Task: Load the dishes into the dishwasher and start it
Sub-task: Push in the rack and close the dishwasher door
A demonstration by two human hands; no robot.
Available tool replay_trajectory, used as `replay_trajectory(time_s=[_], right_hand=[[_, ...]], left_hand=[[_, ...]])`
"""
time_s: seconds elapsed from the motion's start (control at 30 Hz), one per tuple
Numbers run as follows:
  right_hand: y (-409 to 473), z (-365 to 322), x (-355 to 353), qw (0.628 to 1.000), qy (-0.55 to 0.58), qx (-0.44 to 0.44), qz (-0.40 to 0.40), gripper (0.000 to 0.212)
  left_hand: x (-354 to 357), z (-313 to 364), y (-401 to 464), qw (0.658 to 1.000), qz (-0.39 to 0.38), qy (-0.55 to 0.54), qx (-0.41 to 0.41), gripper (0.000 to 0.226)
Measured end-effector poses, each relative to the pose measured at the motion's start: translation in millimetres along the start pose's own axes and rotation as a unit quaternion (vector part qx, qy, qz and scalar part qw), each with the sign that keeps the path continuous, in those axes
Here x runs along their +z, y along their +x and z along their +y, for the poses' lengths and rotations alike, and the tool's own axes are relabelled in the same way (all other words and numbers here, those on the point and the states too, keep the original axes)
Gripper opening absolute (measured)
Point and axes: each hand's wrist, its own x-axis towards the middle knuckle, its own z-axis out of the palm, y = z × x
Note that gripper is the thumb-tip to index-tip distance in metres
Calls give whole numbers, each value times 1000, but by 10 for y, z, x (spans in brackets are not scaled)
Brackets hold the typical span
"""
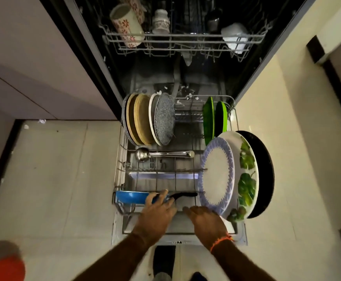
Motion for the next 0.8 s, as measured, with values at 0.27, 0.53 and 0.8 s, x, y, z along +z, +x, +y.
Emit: replay_trajectory(time_s=[0.27,0.53,0.8], right_hand=[[396,93,-326,999,-2,5,44,57],[1172,369,-694,988,-3,-12,155,61],[1980,670,-1268,978,-60,-2,198,56]], left_hand=[[-252,-158,383,998,32,38,-31,49],[-727,-630,1062,995,67,49,-49,47],[-1162,-1126,1874,989,126,53,-65,42]])
